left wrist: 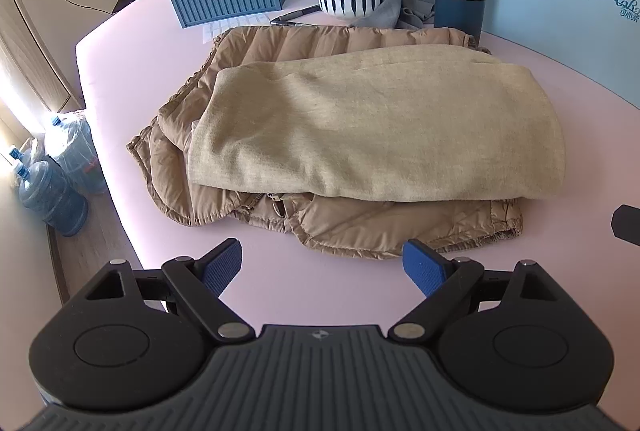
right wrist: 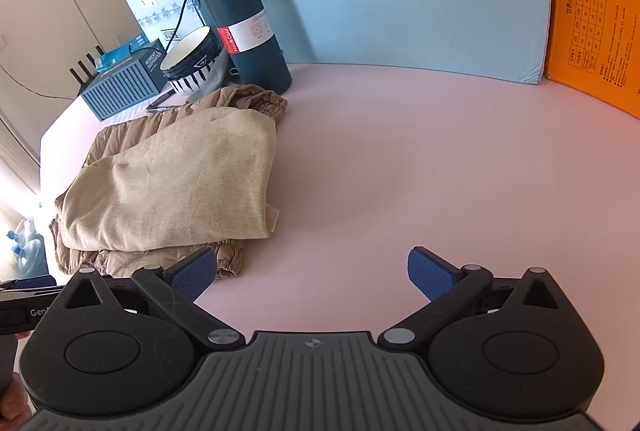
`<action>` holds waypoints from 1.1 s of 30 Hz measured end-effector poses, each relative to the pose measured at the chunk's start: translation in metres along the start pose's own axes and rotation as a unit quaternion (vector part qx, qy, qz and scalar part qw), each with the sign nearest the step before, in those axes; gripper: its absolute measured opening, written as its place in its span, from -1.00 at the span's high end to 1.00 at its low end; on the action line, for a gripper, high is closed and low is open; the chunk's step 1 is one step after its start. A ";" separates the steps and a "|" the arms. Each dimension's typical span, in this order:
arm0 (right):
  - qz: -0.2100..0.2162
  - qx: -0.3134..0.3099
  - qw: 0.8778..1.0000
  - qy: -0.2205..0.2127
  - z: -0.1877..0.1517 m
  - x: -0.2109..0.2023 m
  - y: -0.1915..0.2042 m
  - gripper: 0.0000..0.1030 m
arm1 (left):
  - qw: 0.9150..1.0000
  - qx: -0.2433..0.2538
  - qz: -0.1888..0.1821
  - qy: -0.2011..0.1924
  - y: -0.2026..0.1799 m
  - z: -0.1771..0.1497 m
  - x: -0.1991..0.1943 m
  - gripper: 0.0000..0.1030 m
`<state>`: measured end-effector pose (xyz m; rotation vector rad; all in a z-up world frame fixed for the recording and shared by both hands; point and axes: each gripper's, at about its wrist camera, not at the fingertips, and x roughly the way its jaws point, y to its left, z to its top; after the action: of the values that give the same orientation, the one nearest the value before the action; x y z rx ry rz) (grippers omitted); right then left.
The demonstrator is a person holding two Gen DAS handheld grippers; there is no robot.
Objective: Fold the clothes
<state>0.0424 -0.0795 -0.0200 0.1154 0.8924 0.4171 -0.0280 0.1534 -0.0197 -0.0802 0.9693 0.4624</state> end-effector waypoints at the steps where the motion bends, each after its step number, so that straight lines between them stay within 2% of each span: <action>1: 0.000 0.001 1.000 0.001 0.000 0.000 0.000 -0.99 | 1.000 0.000 0.000 -0.001 0.000 0.000 0.000 -0.68; 9: 0.001 0.001 1.000 0.001 -0.003 0.000 0.000 -0.99 | 1.000 0.006 0.009 -0.012 0.000 0.000 -0.004 -0.68; 16: 0.004 0.005 1.000 0.003 -0.006 0.001 -0.001 -0.99 | 0.998 0.019 0.035 -0.049 -0.004 0.002 -0.014 -0.69; 33: 0.012 0.014 1.000 0.011 -0.012 0.004 -0.007 -0.99 | 0.998 0.003 0.044 -0.037 0.003 0.005 -0.008 -0.69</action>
<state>0.0374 -0.0851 -0.0321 0.1482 0.9195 0.4292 -0.0296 0.1545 -0.0099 -0.0147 0.9050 0.5397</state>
